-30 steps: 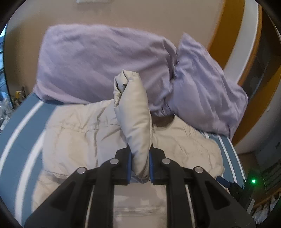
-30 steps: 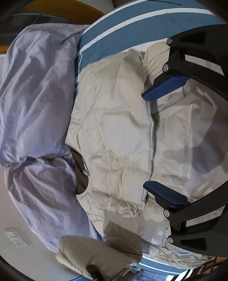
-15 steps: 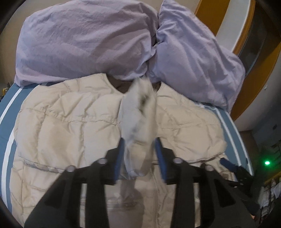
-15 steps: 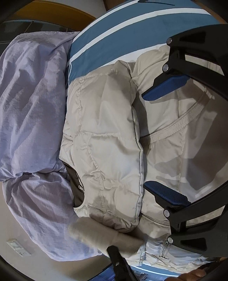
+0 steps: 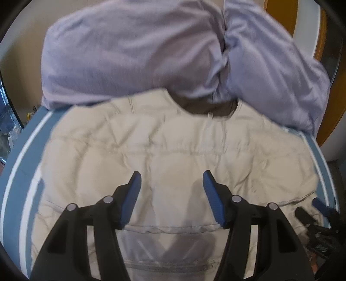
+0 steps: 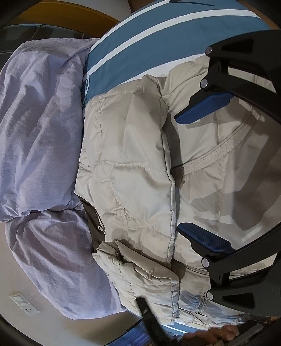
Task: Fold large clothes
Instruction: 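Fold the held sleeve across the jacket front, open the left tool, then grasp the jacket hem with both tools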
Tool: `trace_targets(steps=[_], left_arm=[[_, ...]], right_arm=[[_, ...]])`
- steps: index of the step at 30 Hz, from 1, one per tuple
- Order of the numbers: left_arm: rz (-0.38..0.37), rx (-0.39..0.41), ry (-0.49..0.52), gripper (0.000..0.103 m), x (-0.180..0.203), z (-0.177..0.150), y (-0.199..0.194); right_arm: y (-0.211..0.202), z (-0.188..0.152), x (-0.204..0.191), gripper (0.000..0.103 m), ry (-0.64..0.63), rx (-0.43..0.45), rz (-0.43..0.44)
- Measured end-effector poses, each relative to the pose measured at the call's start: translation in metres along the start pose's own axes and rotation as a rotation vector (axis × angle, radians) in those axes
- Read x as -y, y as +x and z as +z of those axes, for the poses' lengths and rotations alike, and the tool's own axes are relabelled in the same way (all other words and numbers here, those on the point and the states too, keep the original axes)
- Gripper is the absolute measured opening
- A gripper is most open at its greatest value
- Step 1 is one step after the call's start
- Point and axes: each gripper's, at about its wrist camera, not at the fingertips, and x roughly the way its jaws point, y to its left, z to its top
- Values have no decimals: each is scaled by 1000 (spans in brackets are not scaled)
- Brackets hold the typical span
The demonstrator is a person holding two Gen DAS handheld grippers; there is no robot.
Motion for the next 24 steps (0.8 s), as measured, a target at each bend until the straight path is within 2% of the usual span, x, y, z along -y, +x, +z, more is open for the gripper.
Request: trace_targets(steps=[2,6,11,13,15,17,20,24], left_arm=[[13,-43,15,60,5,-6,17],[38,-76,12,60,9,-11,38],[7,-87,-16,61,2,-10,33],[-22,-96,-36,61,-5,-13,17],[-54,-72,-30,63,-14,-18,-4],[-58,-35,-11,70,-27,-27,-29],[-28,9,10,73,-55,-46,-64],[22,5,-17,73,-103,-73,-91]], right_arm=[[2,0,-2,94,-6,-3,0],[9,-2,-3,94,-12,-17,-2],[6,-4,-3,94,-15,-23,-5],[-3,-5,-2,94,-18,-9,-4],[-15,-8,3,94,-24,5,-2],[-24,-10,9,94,-29,13,-2],[-40,-17,23,96,-37,18,-4],[-59,-32,49,97,-23,4,-10]])
